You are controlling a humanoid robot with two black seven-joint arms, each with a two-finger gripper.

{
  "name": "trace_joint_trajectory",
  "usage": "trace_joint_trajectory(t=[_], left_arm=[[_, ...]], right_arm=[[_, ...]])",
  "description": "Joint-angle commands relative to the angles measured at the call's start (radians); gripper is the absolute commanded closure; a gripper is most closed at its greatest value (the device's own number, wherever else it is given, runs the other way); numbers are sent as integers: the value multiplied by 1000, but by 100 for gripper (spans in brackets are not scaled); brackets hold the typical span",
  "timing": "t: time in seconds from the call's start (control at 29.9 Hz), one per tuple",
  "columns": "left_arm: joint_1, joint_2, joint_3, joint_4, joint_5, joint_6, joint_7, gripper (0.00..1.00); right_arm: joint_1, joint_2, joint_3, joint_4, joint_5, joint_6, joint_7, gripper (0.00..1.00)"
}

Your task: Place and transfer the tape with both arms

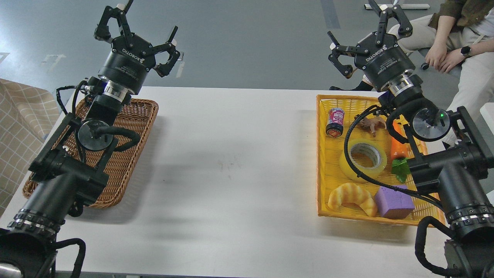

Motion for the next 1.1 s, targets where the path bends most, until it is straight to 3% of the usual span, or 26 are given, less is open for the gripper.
trace_joint_trajectory(t=[0.0, 1.07], left_arm=[[-1, 1, 2, 0, 1, 0, 2, 2], [-9, 0, 8, 0, 4, 0, 15, 2]], right_arm=[[0, 2, -2, 0, 0, 0, 0, 0], [-12, 2, -2, 18, 2, 0, 0, 0]])
